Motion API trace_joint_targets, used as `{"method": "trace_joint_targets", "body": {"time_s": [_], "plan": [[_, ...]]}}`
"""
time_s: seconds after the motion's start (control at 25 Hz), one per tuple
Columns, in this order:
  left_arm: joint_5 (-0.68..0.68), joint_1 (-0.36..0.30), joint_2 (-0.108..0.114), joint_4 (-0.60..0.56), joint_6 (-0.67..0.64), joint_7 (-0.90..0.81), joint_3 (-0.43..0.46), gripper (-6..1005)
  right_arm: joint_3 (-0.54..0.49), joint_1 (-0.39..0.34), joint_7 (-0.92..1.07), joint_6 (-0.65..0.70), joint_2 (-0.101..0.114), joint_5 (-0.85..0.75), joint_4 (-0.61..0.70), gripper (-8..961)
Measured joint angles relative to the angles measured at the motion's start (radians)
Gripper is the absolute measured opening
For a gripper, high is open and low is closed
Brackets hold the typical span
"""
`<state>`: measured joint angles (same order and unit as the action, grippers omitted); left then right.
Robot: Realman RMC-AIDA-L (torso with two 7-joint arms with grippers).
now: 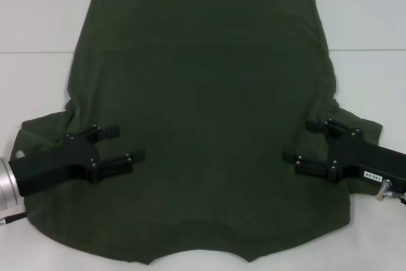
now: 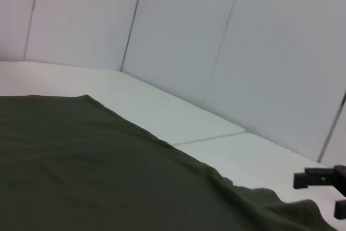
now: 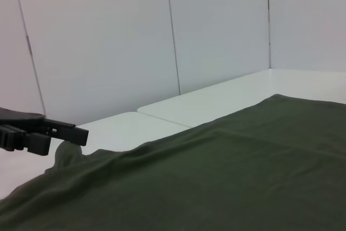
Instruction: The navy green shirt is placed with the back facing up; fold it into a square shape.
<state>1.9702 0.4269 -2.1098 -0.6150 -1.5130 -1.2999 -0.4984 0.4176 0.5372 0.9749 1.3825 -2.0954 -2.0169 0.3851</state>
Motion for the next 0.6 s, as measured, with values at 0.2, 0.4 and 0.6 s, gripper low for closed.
{"method": "trace_joint_targets", "body": {"time_s": [0.2, 0.4, 0.6], "plan": [[-0.001, 0.004, 0.014, 0.0, 0.001, -0.145, 0.06, 898, 0.0, 0.0, 0.006, 0.008, 0.0, 0.002, 0.0, 941], [0.008, 0.017, 0.086, -0.002, 0.003, -0.427, 0.077, 895, 0.0, 0.003, 0.008, 0.02, 0.0, 0.002, 0.0, 942], [0.07, 0.036, 0.174, -0.043, 0.043, -0.737, 0.078, 892, 0.0, 0.008, 0.02, 0.027, 0.0, 0.002, 0.0, 941]]}}
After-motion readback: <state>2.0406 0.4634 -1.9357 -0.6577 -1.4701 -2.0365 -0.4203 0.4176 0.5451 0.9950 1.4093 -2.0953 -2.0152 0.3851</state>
